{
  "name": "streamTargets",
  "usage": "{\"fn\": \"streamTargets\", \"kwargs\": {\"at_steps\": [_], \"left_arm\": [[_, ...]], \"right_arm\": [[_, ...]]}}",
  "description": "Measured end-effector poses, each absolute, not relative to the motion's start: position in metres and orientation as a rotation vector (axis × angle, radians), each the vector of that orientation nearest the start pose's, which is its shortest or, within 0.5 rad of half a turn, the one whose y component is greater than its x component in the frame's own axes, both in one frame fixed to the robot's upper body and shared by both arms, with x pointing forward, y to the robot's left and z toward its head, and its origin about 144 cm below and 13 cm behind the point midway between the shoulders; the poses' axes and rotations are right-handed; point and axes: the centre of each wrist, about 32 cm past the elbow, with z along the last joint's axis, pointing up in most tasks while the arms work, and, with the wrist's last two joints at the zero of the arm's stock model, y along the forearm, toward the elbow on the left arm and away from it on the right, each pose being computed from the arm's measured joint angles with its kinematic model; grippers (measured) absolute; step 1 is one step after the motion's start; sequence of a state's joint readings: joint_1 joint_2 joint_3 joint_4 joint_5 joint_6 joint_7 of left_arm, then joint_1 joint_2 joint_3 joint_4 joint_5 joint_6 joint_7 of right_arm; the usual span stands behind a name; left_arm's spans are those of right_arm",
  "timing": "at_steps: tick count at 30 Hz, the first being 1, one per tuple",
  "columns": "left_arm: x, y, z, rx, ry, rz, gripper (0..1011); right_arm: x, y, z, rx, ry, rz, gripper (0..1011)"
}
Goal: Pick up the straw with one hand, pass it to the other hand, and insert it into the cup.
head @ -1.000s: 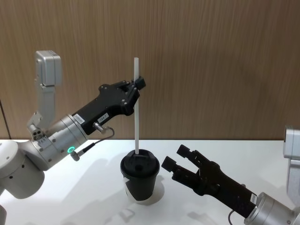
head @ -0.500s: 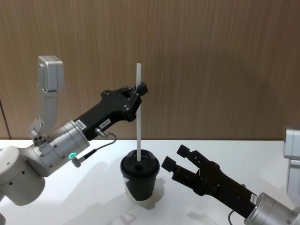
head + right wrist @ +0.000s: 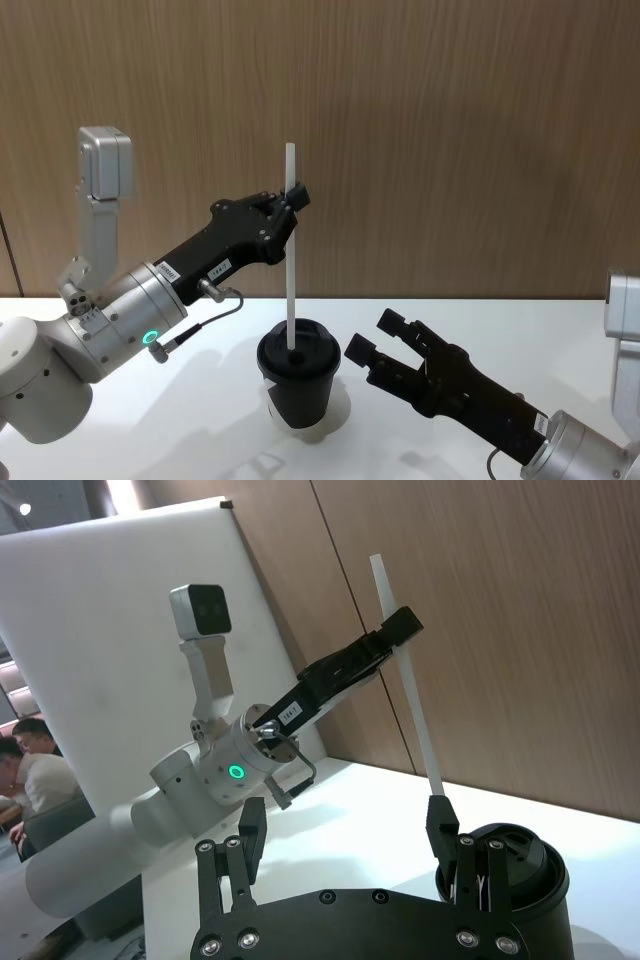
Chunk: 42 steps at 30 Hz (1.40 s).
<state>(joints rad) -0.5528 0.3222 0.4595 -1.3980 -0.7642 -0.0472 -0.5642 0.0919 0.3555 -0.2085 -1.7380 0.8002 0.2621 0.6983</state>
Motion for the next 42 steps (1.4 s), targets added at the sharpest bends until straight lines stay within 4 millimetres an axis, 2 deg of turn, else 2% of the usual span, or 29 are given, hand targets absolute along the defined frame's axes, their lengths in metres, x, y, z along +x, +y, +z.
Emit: {"fn": "streamTargets", "kwargs": {"at_steps": [42], "left_arm": [[0.593, 0.203, 1.257, -0.356, 0.025, 0.586, 18]], "right_arm": [[0.471, -0.249, 1.215, 0.31, 0.3, -0.515, 1001]]}}
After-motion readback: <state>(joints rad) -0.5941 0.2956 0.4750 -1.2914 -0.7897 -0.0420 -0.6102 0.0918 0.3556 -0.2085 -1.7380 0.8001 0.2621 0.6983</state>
